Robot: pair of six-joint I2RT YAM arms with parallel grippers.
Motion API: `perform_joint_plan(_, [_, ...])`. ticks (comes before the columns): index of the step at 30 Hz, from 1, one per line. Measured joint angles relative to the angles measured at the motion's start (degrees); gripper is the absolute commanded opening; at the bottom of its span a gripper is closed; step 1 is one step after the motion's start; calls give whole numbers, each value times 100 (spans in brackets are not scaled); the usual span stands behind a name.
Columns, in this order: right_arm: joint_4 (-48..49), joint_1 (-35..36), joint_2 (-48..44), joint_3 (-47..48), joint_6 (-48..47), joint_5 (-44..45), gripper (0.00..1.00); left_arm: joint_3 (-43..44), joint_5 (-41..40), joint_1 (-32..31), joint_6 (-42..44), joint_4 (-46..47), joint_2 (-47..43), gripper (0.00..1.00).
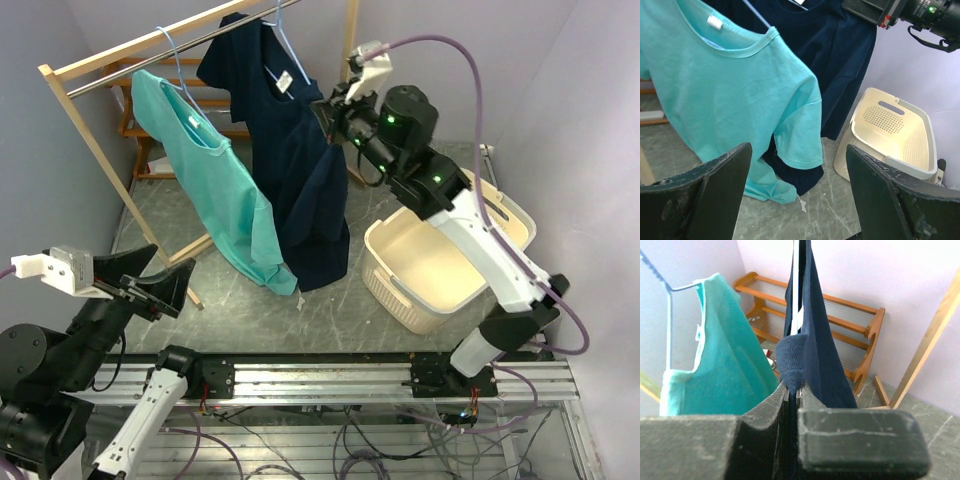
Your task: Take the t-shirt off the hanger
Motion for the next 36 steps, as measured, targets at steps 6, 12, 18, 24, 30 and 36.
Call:
perform_joint_plan(6, [-175,0,-1408,-1054,210,-66,0,295,398,-68,225,33,214,87])
perform_joint_plan(12, [-920,-15,-3034,-1985,612,-682,0,562,1093,-138,428,407,476,87])
perform_joint_plan(18, [-2184,-15,-4133,-2461,933,-2063,0,693,2083,-225,461,1123,833,87])
perform_joint_plan(24, [-3410,-17,-5045,-2815,1228,-3276,0,732,2750,-306,481,1390,1222,87])
perform_joint_plan(30, [-3829,-59,-5906,-3012,1534,-4116,0,697,3528,-361,409,1602,1353,87])
perform_joint_plan(36, [-3748,-105,-6166,-3281,1805,-4725,0,422,4256,-382,210,1829,1307,86])
